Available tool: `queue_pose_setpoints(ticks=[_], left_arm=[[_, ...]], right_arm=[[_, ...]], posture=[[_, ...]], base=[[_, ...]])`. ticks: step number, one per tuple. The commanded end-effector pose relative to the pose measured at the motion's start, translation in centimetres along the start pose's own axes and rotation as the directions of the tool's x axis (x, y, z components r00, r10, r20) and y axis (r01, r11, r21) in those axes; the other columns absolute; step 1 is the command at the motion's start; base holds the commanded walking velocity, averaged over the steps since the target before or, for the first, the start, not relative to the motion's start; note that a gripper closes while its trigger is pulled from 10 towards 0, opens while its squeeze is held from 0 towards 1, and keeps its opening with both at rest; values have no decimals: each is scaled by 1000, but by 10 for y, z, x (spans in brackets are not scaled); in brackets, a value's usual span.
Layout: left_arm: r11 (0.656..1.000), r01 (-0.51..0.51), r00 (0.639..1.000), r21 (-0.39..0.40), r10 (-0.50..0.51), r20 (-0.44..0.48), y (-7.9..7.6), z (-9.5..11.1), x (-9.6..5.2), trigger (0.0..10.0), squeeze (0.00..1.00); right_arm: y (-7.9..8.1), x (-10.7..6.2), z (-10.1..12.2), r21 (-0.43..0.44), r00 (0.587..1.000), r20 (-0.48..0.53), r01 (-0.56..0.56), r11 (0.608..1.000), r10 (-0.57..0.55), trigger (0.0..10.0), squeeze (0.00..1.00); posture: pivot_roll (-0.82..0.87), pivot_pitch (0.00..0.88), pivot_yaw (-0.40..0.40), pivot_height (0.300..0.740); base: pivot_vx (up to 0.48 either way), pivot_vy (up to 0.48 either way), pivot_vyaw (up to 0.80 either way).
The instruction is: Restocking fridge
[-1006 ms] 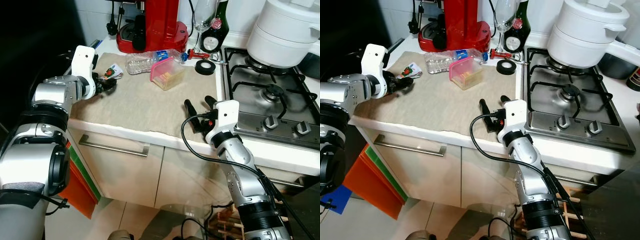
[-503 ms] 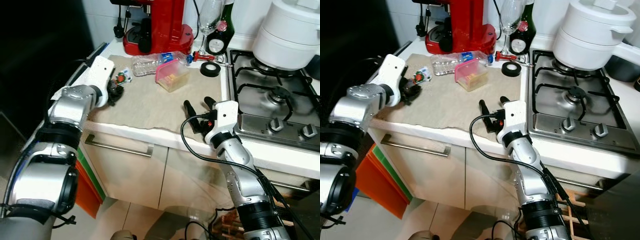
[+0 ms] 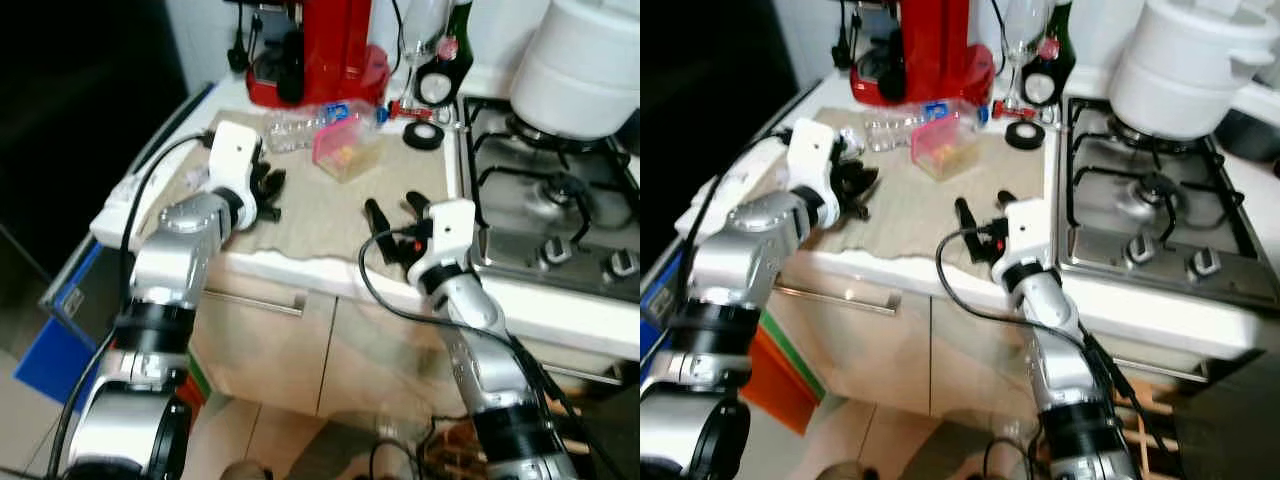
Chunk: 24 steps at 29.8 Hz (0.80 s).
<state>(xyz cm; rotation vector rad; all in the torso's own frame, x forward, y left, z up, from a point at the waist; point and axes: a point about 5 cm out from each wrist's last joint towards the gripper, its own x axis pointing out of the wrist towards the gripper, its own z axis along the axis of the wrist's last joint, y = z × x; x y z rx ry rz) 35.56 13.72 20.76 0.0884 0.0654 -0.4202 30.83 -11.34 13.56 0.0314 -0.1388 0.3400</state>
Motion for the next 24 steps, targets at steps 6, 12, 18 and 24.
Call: queue_pose_setpoints(ticks=[6, 12, 18, 24], left_arm=[[987, -69, 995, 146, 57, 84, 4, 33, -7, 10000, 224], [945, -171, 985, 280, 157, 72, 28, 42, -8, 10000, 1000], [917, -248, 963, 312, 269, -24, 63, 34, -3, 10000, 1000], [900, -317, 947, 300, 317, 48, 83, 24, 4, 10000, 1000]], right_arm=[[-3, -1, -5, -7, 1000, -26, 8, 1000, -8, 10000, 0], [-3, -1, -5, -8, 1000, -23, 10, 1000, -11, 10000, 0], [-4, -2, -6, -11, 1000, -22, 16, 1000, -16, 10000, 0], [-4, -2, -5, -16, 1000, -15, 22, 1000, -22, 10000, 0]], posture=[[7, 47, -36, 740], [4, 35, -29, 740], [-3, 26, -23, 740], [-11, 24, -21, 740]], base=[[0, 0, 0], [0, 0, 0], [0, 0, 0], [0, 0, 0]])
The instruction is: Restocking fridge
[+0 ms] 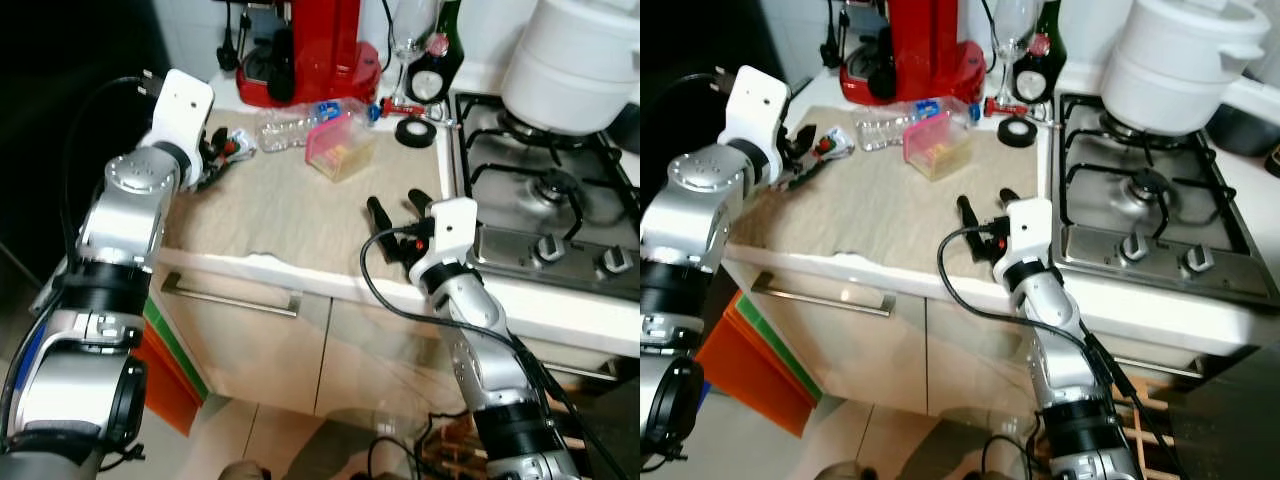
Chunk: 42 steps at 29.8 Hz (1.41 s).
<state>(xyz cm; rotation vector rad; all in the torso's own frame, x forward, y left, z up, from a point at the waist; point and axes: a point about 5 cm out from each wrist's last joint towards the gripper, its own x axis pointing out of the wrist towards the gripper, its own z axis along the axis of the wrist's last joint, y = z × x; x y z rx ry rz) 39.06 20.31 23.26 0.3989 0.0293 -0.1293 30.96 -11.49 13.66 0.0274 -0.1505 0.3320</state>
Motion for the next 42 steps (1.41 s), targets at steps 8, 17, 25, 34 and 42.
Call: queue_pose_setpoints(ticks=[8, 17, 25, 34, 42], left_arm=[[1000, 4, 999, -21, -4, 37, 6, 1, 8, 10000, 1000], [996, 66, 997, -67, -68, -33, 15, 2, 15, 10000, 1000], [978, 171, 969, -122, -190, -157, 12, -5, 19, 10000, 0], [968, 206, 943, -141, -235, -235, 16, -5, 18, 10000, 0], [956, 240, 916, -170, -281, -285, 16, -10, 16, 10000, 0]], right_arm=[[-4, -4, -6, -13, 999, -25, 20, 1000, -21, 10000, 0], [-2, -3, -6, -8, 1000, -25, 14, 1000, -15, 10000, 0], [5, -3, -1, 11, 999, -16, -45, 999, 45, 10000, 0], [10, -4, 4, 46, 992, -24, -126, 991, 127, 10000, 0], [20, 0, 17, 100, 963, -25, -266, 959, 270, 10000, 0]], posture=[[-21, 29, -21, 740], [-16, 35, -20, 740], [-22, 42, -20, 740], [-27, 48, -18, 740], [-29, 48, -17, 740]], base=[[0, 0, 0], [0, 0, 0], [0, 0, 0], [0, 0, 0], [0, 0, 0]])
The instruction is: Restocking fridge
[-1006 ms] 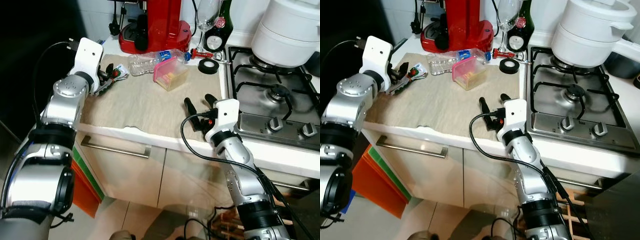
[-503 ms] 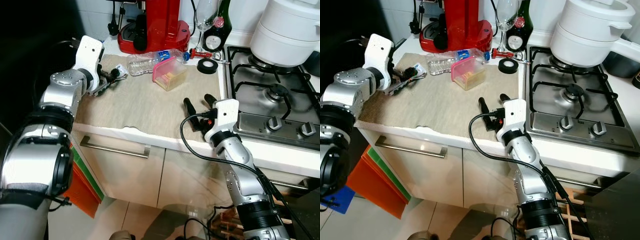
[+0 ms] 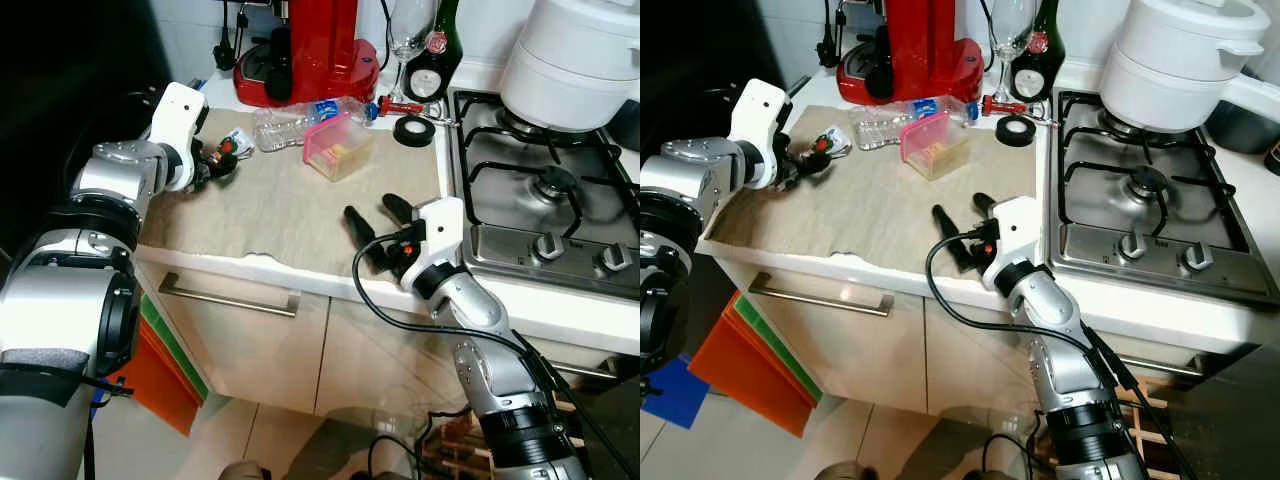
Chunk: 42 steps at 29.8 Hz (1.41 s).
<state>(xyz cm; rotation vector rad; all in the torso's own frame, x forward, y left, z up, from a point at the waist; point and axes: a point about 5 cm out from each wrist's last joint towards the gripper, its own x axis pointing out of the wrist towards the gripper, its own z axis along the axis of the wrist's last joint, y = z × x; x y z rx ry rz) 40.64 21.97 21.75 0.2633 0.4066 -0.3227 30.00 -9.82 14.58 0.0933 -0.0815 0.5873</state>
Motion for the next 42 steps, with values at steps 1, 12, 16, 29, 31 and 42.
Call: queue_pose_setpoints(ticks=[1, 12, 16, 29, 31, 42], left_arm=[[1000, 13, 1000, 15, -13, -3, 2, 10, -3, 10000, 0], [994, 107, 992, 27, -104, -74, -8, -4, 2, 10000, 0], [993, 114, 990, 24, -112, -84, -10, -8, 3, 8980, 137], [993, 100, 994, -70, -102, -26, -13, -8, 5, 0, 0], [992, 97, 995, -79, -96, 7, -14, -6, 6, 0, 0], [980, 184, 961, -79, -162, 225, -24, 22, 3, 0, 0]], right_arm=[[4, 3, 11, 9, 998, 16, -57, 998, 57, 10000, 0], [5, 3, 13, 38, 994, -19, -111, 993, 111, 10000, 0], [7, 3, 11, 51, 994, -24, -102, 993, 104, 10000, 0], [11, -2, 6, 77, 993, -41, -104, 992, 107, 10000, 0], [12, -2, 5, 79, 993, -43, -102, 992, 106, 10000, 0], [12, -2, 0, 95, 993, -58, -95, 991, 101, 10000, 0]], posture=[[-32, 50, -17, 740], [-29, 55, -23, 740], [-28, 57, -22, 740], [-29, 52, -21, 740], [-28, 50, -21, 740], [-26, 54, -26, 740]], base=[[0, 0, 0], [0, 0, 0], [0, 0, 0], [0, 0, 0], [0, 0, 0], [0, 0, 0]])
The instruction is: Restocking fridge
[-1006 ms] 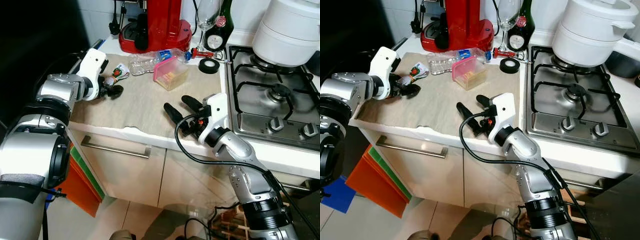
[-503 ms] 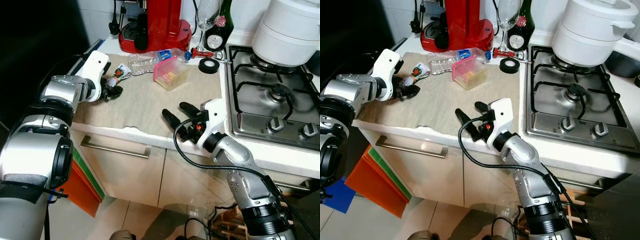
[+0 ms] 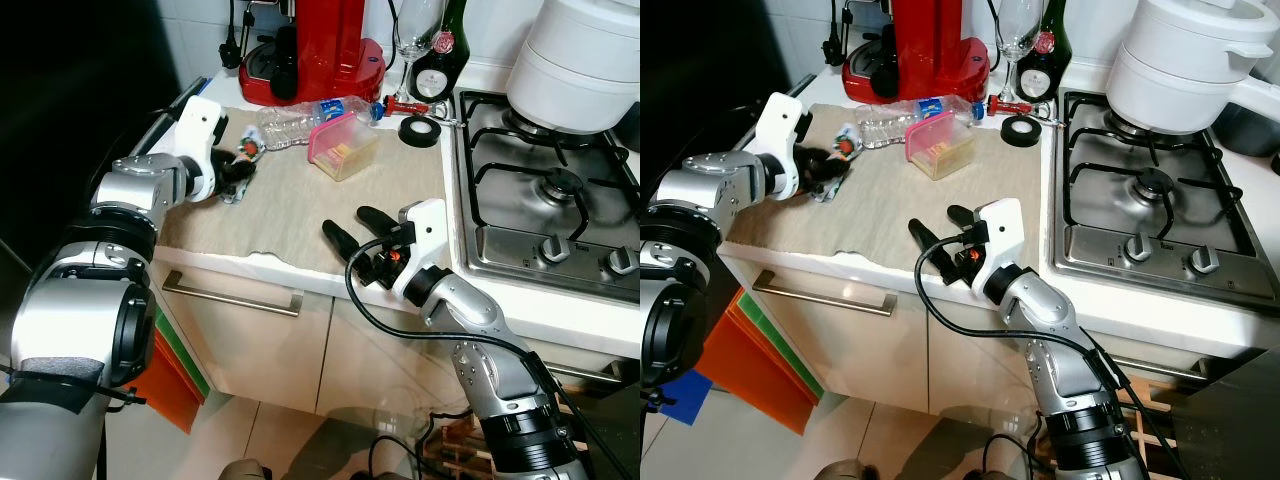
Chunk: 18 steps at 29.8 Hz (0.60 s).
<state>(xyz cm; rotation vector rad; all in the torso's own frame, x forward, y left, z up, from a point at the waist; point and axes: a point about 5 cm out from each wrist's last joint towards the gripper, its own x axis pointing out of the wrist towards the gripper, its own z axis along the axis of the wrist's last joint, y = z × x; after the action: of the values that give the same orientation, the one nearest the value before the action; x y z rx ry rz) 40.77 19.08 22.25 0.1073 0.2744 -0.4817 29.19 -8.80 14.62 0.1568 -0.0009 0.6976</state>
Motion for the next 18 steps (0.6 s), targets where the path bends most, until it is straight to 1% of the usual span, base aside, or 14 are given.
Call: queue_pose_setpoints(ticks=[1, 6, 8, 13, 15, 17, 18], left_arm=[[1000, 18, 998, 3, -18, 64, -1, 12, -3, 0, 0], [1000, 19, 991, 16, -21, 136, -4, 28, -9, 0, 0], [999, 3, 987, 46, -10, 158, -5, 33, -12, 0, 0], [997, -24, 987, 70, 13, 162, -6, 31, -15, 0, 0], [994, -84, 987, 77, 72, 142, -2, 25, -16, 0, 0], [986, -167, 980, 19, 164, 111, 5, 19, -15, 0, 0], [975, -221, 973, 13, 219, 74, 7, 11, -13, 6667, 55]], right_arm=[[-1, -1, 0, 5, 1000, -1, 7, 1000, -7, 10000, 0], [-1, -1, -1, 7, 1000, -4, 13, 1000, -13, 10000, 0], [-1, -2, -2, 8, 1000, -7, 12, 1000, -12, 10000, 0], [0, -1, -3, 10, 1000, -10, 12, 1000, -12, 10000, 0], [0, -1, -4, 10, 1000, -11, 11, 1000, -11, 10000, 0], [0, -1, -4, 9, 1000, -13, 12, 1000, -12, 10000, 0], [0, -1, -4, 8, 1000, -14, 12, 1000, -12, 10000, 0]], posture=[[-26, 54, -26, 740], [-22, 57, -28, 740], [-21, 57, -27, 740], [-19, 57, -29, 740], [-18, 57, -30, 740], [-18, 57, -30, 740], [-18, 57, -30, 740]], base=[[0, 0, 0], [0, 0, 0], [0, 0, 0], [0, 0, 0], [0, 0, 0], [0, 0, 0], [0, 0, 0]])
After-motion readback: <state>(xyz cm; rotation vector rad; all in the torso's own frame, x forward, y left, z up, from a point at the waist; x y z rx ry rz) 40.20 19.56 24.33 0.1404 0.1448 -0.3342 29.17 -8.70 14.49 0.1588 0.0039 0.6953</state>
